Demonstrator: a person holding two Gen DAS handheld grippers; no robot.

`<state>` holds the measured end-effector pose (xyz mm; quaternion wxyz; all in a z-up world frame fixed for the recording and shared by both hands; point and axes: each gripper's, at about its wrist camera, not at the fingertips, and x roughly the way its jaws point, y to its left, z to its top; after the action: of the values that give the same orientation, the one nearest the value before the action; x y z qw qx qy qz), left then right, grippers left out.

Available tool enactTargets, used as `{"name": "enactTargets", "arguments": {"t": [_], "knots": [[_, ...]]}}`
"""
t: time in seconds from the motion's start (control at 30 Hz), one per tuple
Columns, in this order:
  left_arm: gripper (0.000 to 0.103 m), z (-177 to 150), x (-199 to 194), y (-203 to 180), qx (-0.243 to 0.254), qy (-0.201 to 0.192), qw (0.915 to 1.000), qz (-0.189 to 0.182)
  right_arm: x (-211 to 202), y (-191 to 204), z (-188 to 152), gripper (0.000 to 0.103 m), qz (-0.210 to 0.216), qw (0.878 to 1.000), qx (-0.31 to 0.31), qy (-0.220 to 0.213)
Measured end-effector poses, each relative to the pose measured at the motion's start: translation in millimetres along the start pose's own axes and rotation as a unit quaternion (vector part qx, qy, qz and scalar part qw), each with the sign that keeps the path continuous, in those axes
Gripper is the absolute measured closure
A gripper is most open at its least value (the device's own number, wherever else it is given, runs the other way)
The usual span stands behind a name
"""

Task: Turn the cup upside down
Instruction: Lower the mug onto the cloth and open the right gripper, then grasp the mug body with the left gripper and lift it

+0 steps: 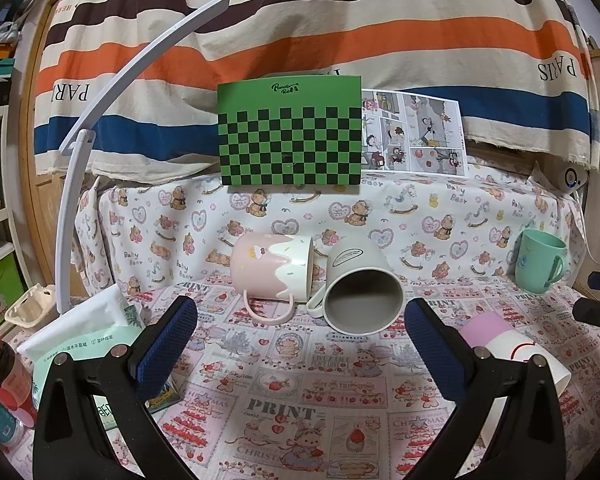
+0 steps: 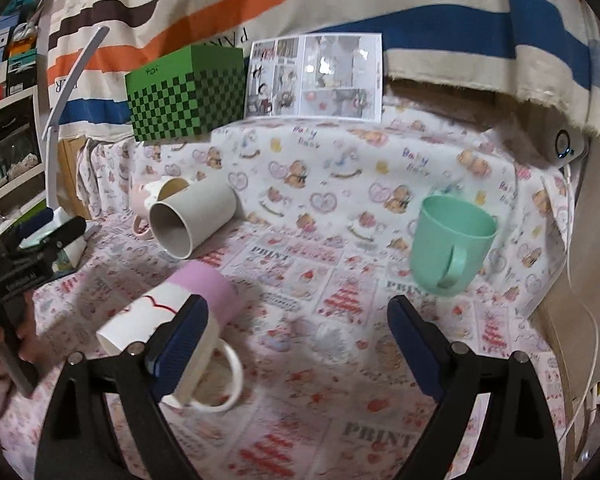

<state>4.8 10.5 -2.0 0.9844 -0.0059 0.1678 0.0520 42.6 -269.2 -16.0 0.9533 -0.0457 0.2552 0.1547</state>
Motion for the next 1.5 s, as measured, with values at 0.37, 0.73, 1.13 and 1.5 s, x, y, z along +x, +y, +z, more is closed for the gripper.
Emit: {"name": "enactTargets", "arguments": {"t": [0.37,0.73,1.13,1.5], "knots": [[0.000,2,18,-3,0.007,0.036,0.9993,0.008,-6,-7,-10,0.000,-0.040,0.997,-0.018,-0.063],[0.000,49,51,-74,0.054,0.235,0.9690,-0.054,-11,-14,-11,0.000,-0.077,0.994,0.013,-0.076],[0.000,27,101,-133,0.033,0.359,0.9294,-0.080,-8,-40,-12,0.000,-0.106,0.989,0.083,-0.063],[0.032,7,131,-132,-0.060,0.446,0.8834,-0.130,-9,-44,-13,0.000,-0.117,0.986,0.098,-0.067]]}}
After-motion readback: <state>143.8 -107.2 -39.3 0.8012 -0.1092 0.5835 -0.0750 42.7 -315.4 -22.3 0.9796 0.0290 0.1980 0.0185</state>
